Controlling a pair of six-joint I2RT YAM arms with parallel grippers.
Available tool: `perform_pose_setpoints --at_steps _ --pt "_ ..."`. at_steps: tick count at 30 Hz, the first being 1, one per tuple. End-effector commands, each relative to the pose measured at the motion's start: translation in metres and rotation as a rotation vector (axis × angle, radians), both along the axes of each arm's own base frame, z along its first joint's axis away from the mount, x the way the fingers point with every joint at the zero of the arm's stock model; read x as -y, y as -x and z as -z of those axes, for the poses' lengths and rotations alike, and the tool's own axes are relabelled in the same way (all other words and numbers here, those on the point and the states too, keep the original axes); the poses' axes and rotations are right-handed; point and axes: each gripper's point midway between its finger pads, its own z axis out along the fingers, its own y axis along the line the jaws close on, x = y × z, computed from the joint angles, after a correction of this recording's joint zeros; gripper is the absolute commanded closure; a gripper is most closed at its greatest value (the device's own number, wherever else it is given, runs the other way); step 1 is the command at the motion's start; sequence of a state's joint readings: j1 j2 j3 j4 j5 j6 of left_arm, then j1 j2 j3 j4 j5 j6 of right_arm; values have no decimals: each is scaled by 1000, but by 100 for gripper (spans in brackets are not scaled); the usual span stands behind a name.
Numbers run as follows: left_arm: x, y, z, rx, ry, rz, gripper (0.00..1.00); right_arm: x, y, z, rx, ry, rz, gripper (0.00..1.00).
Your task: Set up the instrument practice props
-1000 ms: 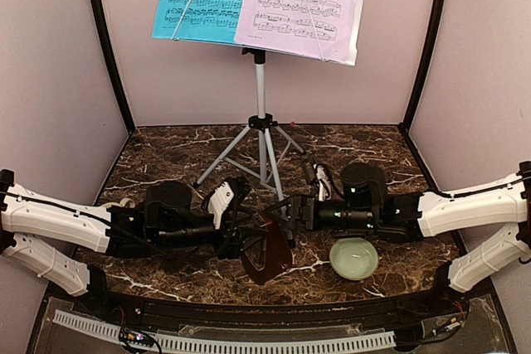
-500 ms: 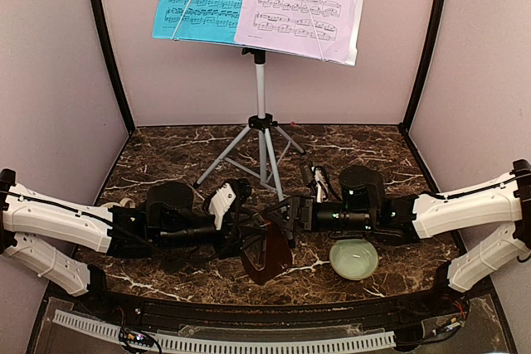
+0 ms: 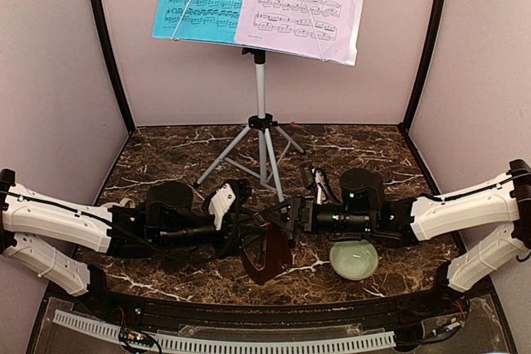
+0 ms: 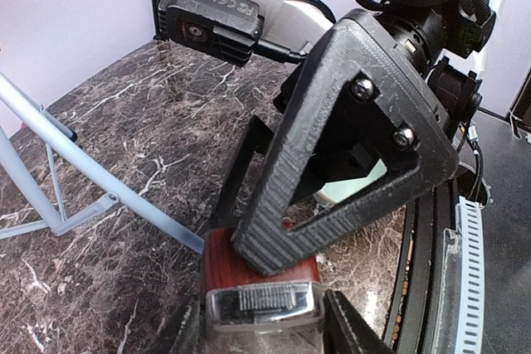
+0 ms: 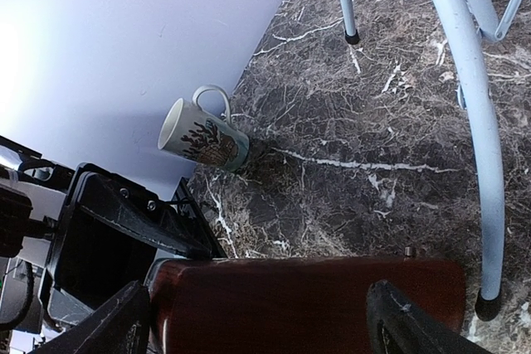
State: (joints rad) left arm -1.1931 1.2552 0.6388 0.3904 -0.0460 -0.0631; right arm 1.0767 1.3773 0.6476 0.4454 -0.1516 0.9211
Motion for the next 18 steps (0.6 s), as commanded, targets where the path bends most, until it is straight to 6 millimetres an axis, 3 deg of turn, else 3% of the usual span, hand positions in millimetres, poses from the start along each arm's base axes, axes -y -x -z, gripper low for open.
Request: perform_pose_setpoints --at_steps 1,6,13,18 --pt "-4 6 -12 51 26 35 77 16 -1 48 -34 142 30 10" --pt "-5 9 -1 73 -2 63 88 23 -2 64 -29 188 41 10" --pt "0 13 15 50 -18 98 91 40 -3 94 3 302 56 10" --pt "-2 16 13 51 14 103 92 48 0 111 -8 346 54 10"
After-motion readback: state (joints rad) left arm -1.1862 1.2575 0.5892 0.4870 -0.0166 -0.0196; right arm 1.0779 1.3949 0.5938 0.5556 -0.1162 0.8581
